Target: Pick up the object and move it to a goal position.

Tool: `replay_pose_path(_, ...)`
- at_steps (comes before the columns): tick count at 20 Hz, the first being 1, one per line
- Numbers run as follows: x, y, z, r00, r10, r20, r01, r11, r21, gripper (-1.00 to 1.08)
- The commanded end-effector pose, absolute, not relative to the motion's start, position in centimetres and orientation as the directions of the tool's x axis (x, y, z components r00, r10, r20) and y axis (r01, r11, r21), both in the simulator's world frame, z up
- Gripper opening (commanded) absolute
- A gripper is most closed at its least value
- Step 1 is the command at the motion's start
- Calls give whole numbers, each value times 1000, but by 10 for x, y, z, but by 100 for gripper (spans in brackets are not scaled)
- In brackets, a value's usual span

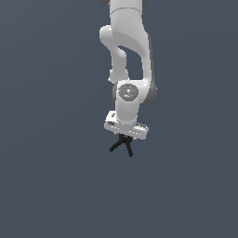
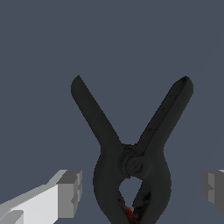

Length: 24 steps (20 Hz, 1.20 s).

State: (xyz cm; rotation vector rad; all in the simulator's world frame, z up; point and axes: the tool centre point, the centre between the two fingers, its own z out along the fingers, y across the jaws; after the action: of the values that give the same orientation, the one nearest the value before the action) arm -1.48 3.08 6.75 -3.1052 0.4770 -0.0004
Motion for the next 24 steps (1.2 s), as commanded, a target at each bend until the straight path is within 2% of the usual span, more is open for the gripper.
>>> replay_pose_path(1, -15, 31, 62, 954, -301, 0, -301, -954, 0, 100)
replay_pose_path(14, -15, 31, 19, 953, -304, 0, -304, -953, 0, 100)
replay_pose_path(15, -15, 31, 19, 953, -304, 0, -304, -953, 0, -100)
replay_pose_path(24, -15, 31, 19, 953, -304, 0, -304, -953, 0, -100)
